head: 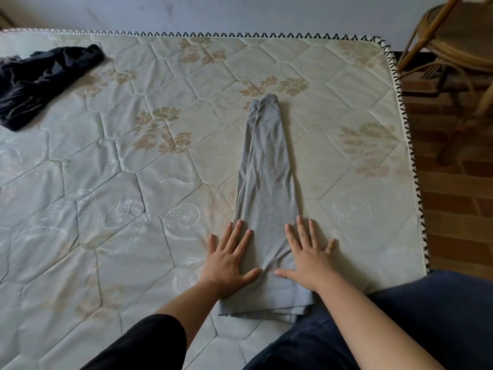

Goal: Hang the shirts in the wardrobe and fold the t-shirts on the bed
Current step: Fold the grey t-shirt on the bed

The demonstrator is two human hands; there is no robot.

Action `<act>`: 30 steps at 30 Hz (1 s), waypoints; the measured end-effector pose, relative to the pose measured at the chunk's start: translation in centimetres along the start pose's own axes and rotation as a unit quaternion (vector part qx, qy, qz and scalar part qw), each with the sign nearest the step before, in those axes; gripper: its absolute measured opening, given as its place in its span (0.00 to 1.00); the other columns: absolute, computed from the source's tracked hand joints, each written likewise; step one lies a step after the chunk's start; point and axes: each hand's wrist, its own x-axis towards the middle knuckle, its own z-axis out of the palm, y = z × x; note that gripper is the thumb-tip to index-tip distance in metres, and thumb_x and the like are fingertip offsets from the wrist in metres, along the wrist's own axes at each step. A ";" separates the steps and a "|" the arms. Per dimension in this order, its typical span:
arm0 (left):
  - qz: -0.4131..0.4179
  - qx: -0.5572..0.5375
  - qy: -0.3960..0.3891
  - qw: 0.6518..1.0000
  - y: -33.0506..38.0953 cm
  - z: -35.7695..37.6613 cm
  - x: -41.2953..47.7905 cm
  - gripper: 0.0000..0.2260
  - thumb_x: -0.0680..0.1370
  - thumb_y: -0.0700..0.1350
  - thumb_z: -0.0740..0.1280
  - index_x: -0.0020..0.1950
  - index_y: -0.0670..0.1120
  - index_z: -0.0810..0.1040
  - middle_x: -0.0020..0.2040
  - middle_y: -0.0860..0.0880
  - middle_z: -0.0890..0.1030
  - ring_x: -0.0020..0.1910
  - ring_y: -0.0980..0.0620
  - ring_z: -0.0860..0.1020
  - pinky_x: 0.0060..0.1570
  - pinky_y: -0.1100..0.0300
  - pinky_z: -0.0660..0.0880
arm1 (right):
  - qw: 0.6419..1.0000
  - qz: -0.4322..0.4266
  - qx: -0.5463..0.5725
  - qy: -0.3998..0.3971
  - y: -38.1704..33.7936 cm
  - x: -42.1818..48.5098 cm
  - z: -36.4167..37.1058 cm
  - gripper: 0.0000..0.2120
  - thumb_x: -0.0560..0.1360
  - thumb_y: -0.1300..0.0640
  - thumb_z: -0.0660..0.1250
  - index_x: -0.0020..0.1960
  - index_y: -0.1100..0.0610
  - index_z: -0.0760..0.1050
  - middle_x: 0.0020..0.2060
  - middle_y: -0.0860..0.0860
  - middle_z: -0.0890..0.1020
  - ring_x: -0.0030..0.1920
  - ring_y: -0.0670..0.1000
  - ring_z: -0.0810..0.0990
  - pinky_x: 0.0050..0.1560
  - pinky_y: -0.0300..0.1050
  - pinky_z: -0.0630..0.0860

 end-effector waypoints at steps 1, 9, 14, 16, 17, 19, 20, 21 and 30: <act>-0.001 0.013 0.001 1.000 0.0 0.0 -0.6 0.43 0.66 0.77 0.36 0.74 0.54 0.32 0.74 0.52 0.32 0.73 0.53 0.31 0.69 0.44 0.33 | 1.000 0.001 -0.005 -0.007 -0.1 -0.5 0.3 0.52 0.68 0.26 0.54 0.66 0.51 0.19 0.67 0.54 0.21 0.68 0.57 0.23 0.66 0.74 0.42; -0.021 0.039 -0.037 0.998 0.4 0.5 -3.8 0.41 0.73 0.74 0.44 0.78 0.49 0.48 0.75 0.47 0.58 0.73 0.46 0.56 0.63 0.41 0.59 | 0.996 0.018 -0.030 -0.086 -0.6 -3.3 0.4 0.63 0.64 0.29 0.66 0.70 0.55 0.21 0.65 0.56 0.20 0.70 0.61 0.24 0.66 0.74 0.50; -0.058 -0.011 -0.046 0.997 1.7 0.5 -4.7 0.43 0.65 0.76 0.37 0.72 0.54 0.30 0.70 0.55 0.27 0.71 0.53 0.30 0.70 0.50 0.35 | 0.994 0.029 -0.043 -0.096 -0.9 -4.4 0.5 0.65 0.64 0.34 0.71 0.70 0.57 0.21 0.68 0.58 0.22 0.70 0.64 0.26 0.68 0.71 0.53; -0.091 -0.052 -0.018 0.994 2.6 0.3 -5.6 0.42 0.67 0.71 0.40 0.77 0.54 0.41 0.72 0.58 0.33 0.74 0.56 0.36 0.73 0.54 0.40 | 0.997 0.013 -0.005 -0.072 -0.7 -4.6 0.3 0.61 0.66 0.35 0.70 0.73 0.56 0.26 0.71 0.58 0.26 0.71 0.63 0.28 0.70 0.67 0.52; -0.102 -0.075 0.000 0.992 2.9 0.4 -6.0 0.38 0.70 0.69 0.46 0.77 0.53 0.47 0.75 0.58 0.38 0.76 0.55 0.42 0.73 0.56 0.44 | 0.998 0.005 0.029 -0.048 -0.6 -4.7 0.2 0.58 0.67 0.36 0.69 0.75 0.55 0.30 0.73 0.56 0.29 0.73 0.62 0.30 0.71 0.64 0.52; -0.116 -0.125 0.040 0.984 3.5 0.3 -6.6 0.31 0.77 0.58 0.60 0.76 0.52 0.55 0.77 0.55 0.49 0.75 0.52 0.53 0.72 0.58 0.53 | 0.992 -0.003 0.121 0.021 -0.2 -4.7 0.0 0.47 0.71 0.39 0.68 0.77 0.55 0.44 0.77 0.54 0.42 0.76 0.58 0.40 0.72 0.56 0.56; -0.124 -0.159 0.065 0.977 3.7 0.1 -6.8 0.29 0.77 0.53 0.64 0.76 0.51 0.58 0.77 0.53 0.54 0.73 0.50 0.57 0.70 0.58 0.57 | 0.983 -0.003 0.174 0.059 -0.1 -4.7 0.1 0.40 0.73 0.42 0.67 0.76 0.55 0.53 0.76 0.53 0.51 0.75 0.55 0.49 0.71 0.51 0.60; -0.138 -0.199 0.083 0.967 3.8 0.0 -6.8 0.28 0.76 0.49 0.66 0.75 0.50 0.60 0.75 0.51 0.59 0.71 0.50 0.61 0.68 0.59 0.61 | 0.970 0.005 0.226 0.093 0.0 -4.5 0.2 0.33 0.74 0.46 0.67 0.73 0.57 0.60 0.72 0.53 0.59 0.72 0.53 0.58 0.67 0.47 0.64; -0.309 -0.369 -0.046 0.875 2.8 -3.2 -5.1 0.05 0.77 0.45 0.66 0.46 0.44 0.74 0.45 0.47 0.79 0.43 0.50 0.77 0.43 0.56 0.76 | 0.892 0.125 0.434 -0.024 0.0 -4.5 0.4 0.18 0.75 0.55 0.67 0.58 0.60 0.64 0.50 0.53 0.71 0.47 0.50 0.71 0.44 0.42 0.67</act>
